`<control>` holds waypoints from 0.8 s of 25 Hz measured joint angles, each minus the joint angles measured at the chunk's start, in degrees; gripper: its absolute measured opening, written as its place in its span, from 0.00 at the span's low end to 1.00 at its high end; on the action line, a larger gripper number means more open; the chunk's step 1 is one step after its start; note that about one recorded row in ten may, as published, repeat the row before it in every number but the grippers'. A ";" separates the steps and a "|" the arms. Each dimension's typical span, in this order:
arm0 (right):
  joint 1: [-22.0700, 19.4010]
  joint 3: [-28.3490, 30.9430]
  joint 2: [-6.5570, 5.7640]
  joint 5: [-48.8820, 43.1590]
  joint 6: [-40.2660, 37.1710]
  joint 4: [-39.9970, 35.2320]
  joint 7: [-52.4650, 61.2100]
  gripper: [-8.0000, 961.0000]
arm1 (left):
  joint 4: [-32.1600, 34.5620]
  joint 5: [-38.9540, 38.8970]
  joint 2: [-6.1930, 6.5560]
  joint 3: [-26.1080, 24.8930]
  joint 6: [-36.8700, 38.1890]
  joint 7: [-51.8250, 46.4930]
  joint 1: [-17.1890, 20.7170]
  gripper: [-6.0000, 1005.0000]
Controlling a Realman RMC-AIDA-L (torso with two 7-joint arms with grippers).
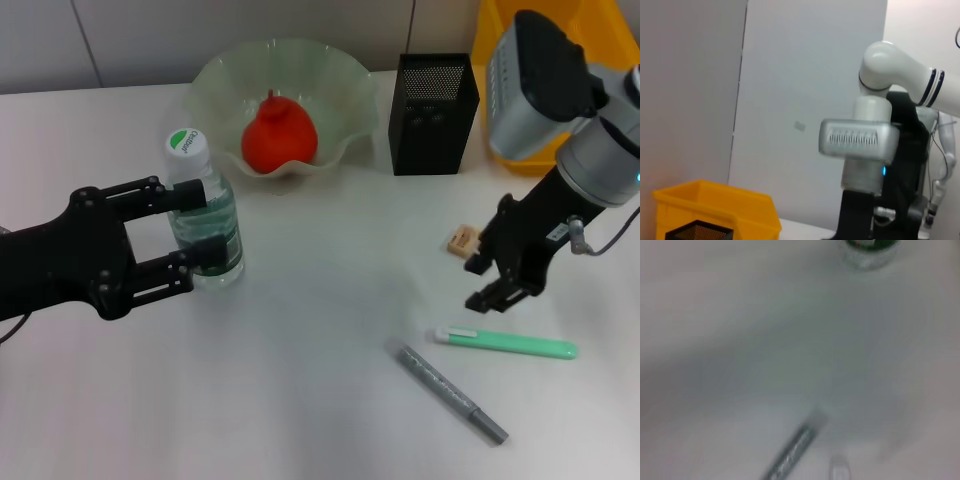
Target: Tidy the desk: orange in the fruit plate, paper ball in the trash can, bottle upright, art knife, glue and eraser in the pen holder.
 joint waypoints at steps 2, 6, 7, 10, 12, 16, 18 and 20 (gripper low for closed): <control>1.58 -0.03 0.51 -3.21 -0.01 2.47 -0.69 0.49 | -0.45 -0.39 0.00 -0.04 0.09 0.27 0.05 0.63; 2.26 -1.42 1.24 -5.06 0.37 4.00 -1.47 0.48 | -2.04 -1.87 0.08 -0.10 0.47 1.85 0.24 0.63; 2.09 -3.28 1.46 -5.01 0.99 4.13 -1.46 0.48 | -2.11 -1.96 0.10 -0.10 0.48 1.99 0.28 0.62; 1.97 -4.86 1.63 -4.05 1.49 4.67 -1.32 0.48 | -2.22 -1.92 0.16 -0.10 0.48 2.07 0.31 0.62; 1.98 -5.50 1.66 -3.16 1.91 5.02 -1.24 0.48 | -2.23 -1.92 0.23 -0.09 0.47 2.08 0.31 0.62; 1.99 -6.65 1.67 -2.12 2.68 5.35 -1.18 0.48 | -2.24 -1.93 0.30 -0.07 0.36 2.09 0.31 0.62; 2.03 -7.49 1.69 -1.71 3.08 6.01 -1.17 0.48 | -2.25 -1.93 0.31 -0.07 0.20 2.13 0.31 0.62; 2.31 -8.52 1.71 -1.55 4.00 7.39 -1.15 0.48 | -2.25 -1.93 0.33 -0.07 0.05 2.51 0.31 0.62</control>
